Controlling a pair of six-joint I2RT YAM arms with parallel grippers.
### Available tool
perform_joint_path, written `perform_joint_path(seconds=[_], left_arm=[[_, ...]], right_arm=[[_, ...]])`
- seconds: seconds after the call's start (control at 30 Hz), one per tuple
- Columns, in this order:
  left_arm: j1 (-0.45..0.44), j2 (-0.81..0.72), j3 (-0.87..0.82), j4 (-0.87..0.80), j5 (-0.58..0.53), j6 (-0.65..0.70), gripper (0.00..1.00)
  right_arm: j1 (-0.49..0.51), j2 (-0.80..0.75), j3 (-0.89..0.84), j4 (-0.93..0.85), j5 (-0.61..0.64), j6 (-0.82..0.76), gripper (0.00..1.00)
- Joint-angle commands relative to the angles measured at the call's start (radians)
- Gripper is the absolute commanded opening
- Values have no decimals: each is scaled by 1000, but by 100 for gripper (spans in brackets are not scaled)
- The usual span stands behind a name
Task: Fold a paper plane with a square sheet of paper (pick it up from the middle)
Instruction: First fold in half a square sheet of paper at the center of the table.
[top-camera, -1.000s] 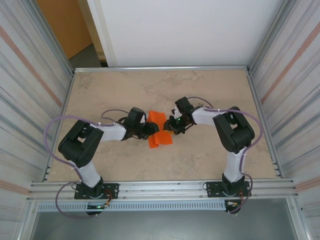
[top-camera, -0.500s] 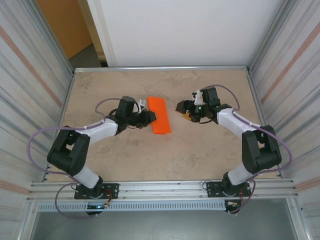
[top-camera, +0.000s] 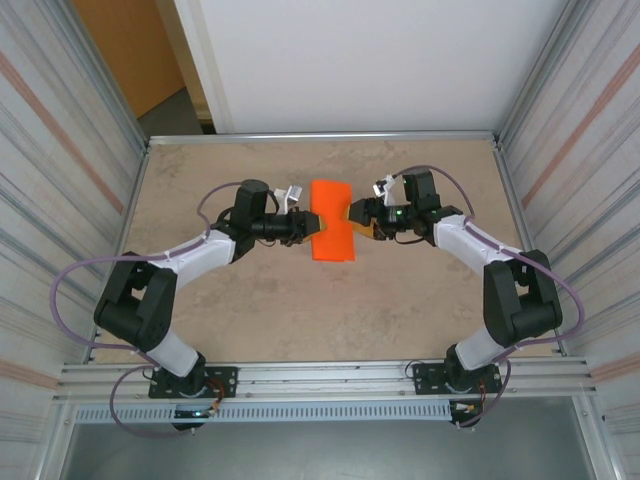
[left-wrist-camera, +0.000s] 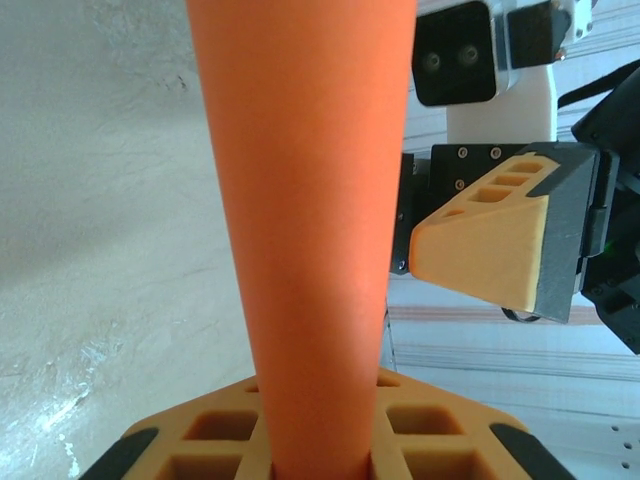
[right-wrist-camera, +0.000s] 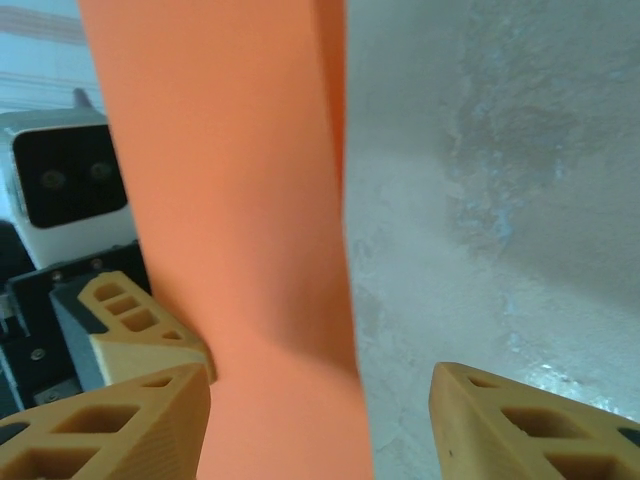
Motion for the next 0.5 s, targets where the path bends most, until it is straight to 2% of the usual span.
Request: perform_joint_path(seconds=[0.0,0.27,0.47], left_arm=[[5,6,26,27,39,-4,21],[13,10,20,14,33,-5,21],[18,11,13,18,28,-14,22]], right_arm=[[3,10,33,24,-64,7,55],[2,6,35,44,-78,7,39],[11,4,45,-14,-49,-24,16]])
